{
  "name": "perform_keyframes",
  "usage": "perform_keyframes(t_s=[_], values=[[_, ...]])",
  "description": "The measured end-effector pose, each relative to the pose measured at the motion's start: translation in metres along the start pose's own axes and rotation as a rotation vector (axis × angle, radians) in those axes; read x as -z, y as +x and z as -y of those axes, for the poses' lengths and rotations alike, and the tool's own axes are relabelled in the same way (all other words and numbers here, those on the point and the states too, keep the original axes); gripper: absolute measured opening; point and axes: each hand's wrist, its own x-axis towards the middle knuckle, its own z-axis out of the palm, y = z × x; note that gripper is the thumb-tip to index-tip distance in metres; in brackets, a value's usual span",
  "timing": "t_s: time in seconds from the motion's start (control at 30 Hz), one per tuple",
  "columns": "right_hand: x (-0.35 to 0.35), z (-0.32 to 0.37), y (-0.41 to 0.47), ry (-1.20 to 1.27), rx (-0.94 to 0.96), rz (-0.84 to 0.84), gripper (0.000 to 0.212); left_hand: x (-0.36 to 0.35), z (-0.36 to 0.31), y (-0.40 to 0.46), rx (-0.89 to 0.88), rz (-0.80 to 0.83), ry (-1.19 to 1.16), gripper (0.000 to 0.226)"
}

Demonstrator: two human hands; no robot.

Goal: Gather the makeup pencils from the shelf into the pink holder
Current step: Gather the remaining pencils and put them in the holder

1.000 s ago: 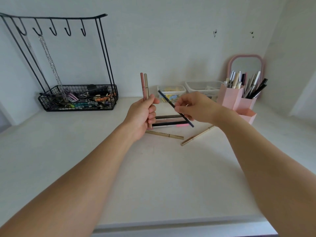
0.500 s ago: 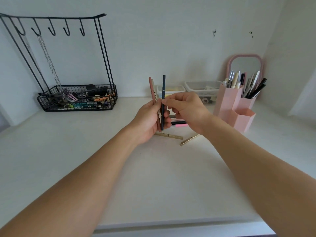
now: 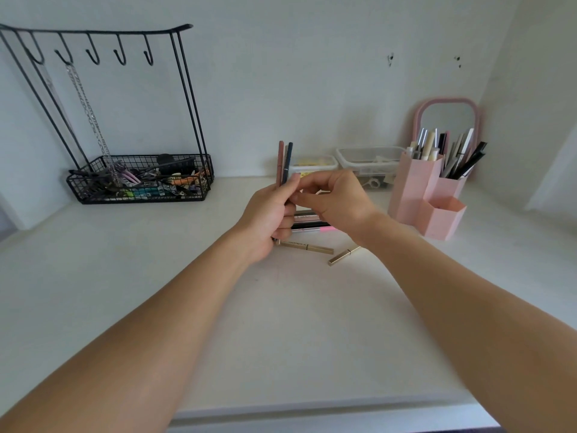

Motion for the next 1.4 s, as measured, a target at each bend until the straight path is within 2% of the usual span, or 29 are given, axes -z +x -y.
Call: perform_keyframes(t_s=[0.07, 0.13, 0.2, 0.27, 0.43, 0.6, 0.77, 0.9, 0.97, 1.0, 1.1, 1.17, 1.23, 1.4], values=[[0.004, 0.001, 0.003, -0.046, -0.002, 0.010, 0.010, 0.003, 0.000, 0.003, -0.004, -0.054, -0.025, 0.029], [0.013, -0.002, 0.008, -0.287, 0.029, 0.025, 0.016, 0.007, 0.000, 0.006, 0.010, -0.110, -0.080, 0.034], [0.022, -0.007, 0.010, -0.541, 0.058, 0.118, 0.011, 0.013, -0.001, 0.008, 0.006, -0.157, -0.158, 0.038], [0.027, -0.013, 0.011, -0.667, 0.053, 0.215, 0.005, 0.017, -0.002, 0.010, -0.001, -0.187, -0.194, 0.042], [0.027, -0.017, 0.010, -0.744, 0.000, 0.285, 0.005, 0.024, -0.004, 0.011, 0.039, -0.246, -0.168, 0.049], [0.027, -0.016, 0.008, -0.795, -0.021, 0.339, 0.004, 0.022, -0.003, 0.012, 0.041, -0.235, -0.228, 0.054], [0.029, -0.017, 0.009, -0.815, -0.027, 0.345, 0.005, 0.021, 0.001, 0.015, -0.038, -0.273, -0.204, 0.042], [0.041, -0.014, 0.013, -0.804, -0.036, 0.274, 0.009, 0.023, 0.002, 0.018, -0.063, -0.320, -0.202, 0.036], [0.044, -0.008, 0.013, -0.715, -0.053, 0.204, 0.011, 0.022, 0.003, 0.017, -0.053, -0.312, -0.196, 0.035], [0.043, -0.004, 0.012, -0.597, -0.082, 0.186, 0.013, 0.021, 0.004, 0.016, -0.046, -0.300, -0.197, 0.034], [0.028, 0.007, 0.005, -0.051, -0.178, 0.174, 0.014, 0.014, 0.003, 0.012, -0.033, -0.241, -0.198, 0.036], [0.014, 0.010, 0.001, 0.184, -0.197, 0.168, 0.011, 0.010, 0.001, 0.008, -0.038, -0.192, -0.175, 0.044], [0.000, 0.010, -0.002, 0.269, -0.189, 0.172, 0.009, 0.006, 0.000, 0.005, -0.070, -0.148, -0.112, 0.045], [-0.012, 0.006, -0.008, 0.308, -0.177, 0.110, 0.012, 0.002, 0.006, 0.005, -0.136, -0.169, 0.078, 0.022]])
